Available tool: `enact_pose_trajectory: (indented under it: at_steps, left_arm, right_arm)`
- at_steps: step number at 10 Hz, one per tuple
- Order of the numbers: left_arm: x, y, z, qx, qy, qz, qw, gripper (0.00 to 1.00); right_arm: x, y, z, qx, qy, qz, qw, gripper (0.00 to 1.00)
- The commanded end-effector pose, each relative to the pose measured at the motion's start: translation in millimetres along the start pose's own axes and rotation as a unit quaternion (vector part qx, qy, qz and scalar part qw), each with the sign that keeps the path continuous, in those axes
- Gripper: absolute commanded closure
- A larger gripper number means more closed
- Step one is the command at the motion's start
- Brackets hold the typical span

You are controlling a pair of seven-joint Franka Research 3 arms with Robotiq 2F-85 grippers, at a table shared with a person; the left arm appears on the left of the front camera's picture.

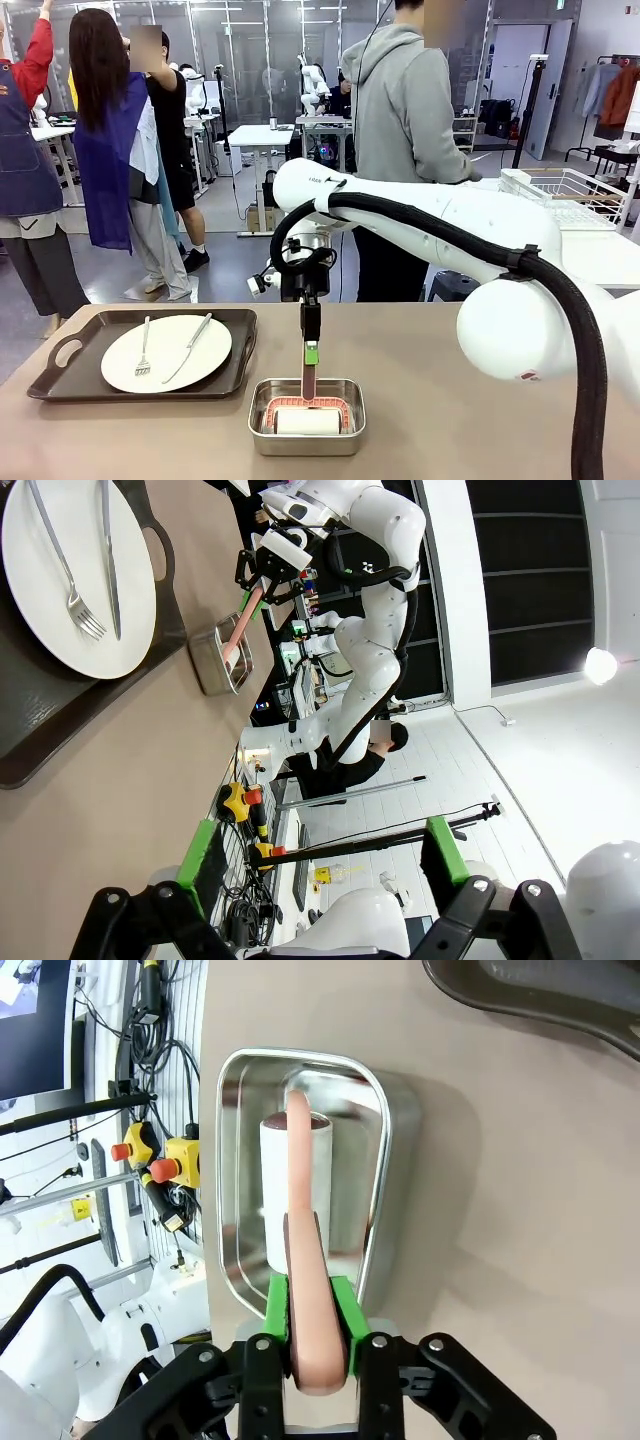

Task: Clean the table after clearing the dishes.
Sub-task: When the left (or right) Handle tray is removed, use the left hand (or right hand) to clean the left (or right) side of the table with the Lint Roller.

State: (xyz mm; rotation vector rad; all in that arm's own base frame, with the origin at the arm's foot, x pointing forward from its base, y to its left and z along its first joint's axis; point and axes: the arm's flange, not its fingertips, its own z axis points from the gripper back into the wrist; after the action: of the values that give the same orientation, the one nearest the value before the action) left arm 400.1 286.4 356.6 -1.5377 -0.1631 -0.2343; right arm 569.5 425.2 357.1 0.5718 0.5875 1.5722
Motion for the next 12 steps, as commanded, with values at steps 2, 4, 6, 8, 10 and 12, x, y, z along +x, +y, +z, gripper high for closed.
enact_pose_trajectory:
  at_steps: [2, 4, 6, 8, 10, 12]
  left_arm:
    - [-2.8, -1.7, 3.5, -0.003, -0.004, -0.005, 1.000, 0.00]
    - [-2.8, -1.7, 3.5, -0.003, -0.004, -0.005, 1.000, 0.00]
    - [-2.8, -1.7, 3.5, -0.003, -0.004, -0.005, 1.000, 0.00]
    - [-2.8, -1.7, 3.5, -0.003, -0.004, -0.005, 1.000, 0.00]
    - [-2.8, -1.7, 3.5, -0.003, -0.004, -0.005, 1.000, 0.00]
    - [-2.8, -1.7, 3.5, -0.003, -0.004, -0.005, 1.000, 0.00]
  right_arm:
    - [-7.2, 32.4, 15.6, -0.014, 0.018, -0.093, 0.995, 1.00]
    - [-65.1, 82.6, 19.0, -0.036, -0.061, -0.185, 0.980, 1.00]
    - [-124.4, 119.6, 10.6, -0.014, -0.127, -0.269, 0.955, 1.00]
    - [-190.5, 138.4, -15.6, 0.018, -0.230, -0.339, 0.912, 1.00]
    - [-233.6, 140.2, -48.8, 0.027, -0.329, -0.382, 0.863, 1.00]
    - [-276.7, 131.1, -69.5, 0.044, -0.399, -0.413, 0.817, 1.00]
